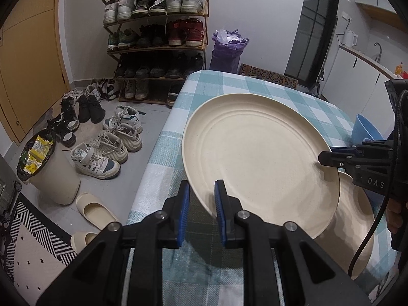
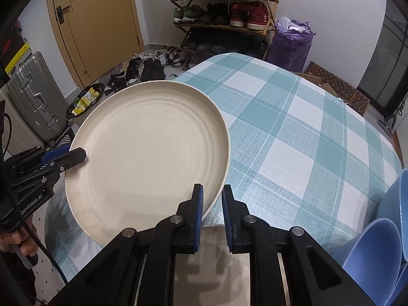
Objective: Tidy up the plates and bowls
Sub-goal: 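Lift the cream plate with both grippers and carry it over the stacked plates, then lower the plate onto the stacked cream plates and open both grippers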
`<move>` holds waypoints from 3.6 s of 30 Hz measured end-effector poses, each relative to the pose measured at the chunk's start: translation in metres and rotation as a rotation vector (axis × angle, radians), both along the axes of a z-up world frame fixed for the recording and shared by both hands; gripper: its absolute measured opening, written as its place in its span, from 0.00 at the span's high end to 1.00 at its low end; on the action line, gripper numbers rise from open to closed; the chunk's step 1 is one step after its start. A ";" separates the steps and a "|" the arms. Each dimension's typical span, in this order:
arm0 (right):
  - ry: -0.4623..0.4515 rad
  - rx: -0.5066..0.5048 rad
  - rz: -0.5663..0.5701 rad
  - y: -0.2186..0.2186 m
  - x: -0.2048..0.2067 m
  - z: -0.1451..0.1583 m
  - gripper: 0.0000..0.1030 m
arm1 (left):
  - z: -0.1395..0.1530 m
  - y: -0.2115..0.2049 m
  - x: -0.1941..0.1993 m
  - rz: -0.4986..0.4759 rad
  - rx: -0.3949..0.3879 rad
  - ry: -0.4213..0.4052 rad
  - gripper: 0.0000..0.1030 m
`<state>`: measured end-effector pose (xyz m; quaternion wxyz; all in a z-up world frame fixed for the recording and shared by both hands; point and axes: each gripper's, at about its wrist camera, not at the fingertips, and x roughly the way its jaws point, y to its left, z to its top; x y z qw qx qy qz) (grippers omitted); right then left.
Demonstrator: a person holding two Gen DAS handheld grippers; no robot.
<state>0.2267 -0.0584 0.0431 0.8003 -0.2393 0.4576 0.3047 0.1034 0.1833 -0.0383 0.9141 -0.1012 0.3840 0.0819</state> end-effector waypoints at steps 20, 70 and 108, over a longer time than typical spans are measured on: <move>-0.056 0.032 -0.057 -0.057 -0.026 0.041 0.86 | 0.026 -0.044 -0.007 -0.080 0.022 -0.052 0.83; -0.055 0.082 -0.185 -0.152 -0.091 0.030 0.85 | 0.007 -0.115 -0.038 -0.216 0.053 -0.010 0.83; -0.040 0.018 -0.225 -0.169 -0.100 0.003 0.85 | -0.023 -0.136 -0.022 -0.258 0.102 0.070 0.83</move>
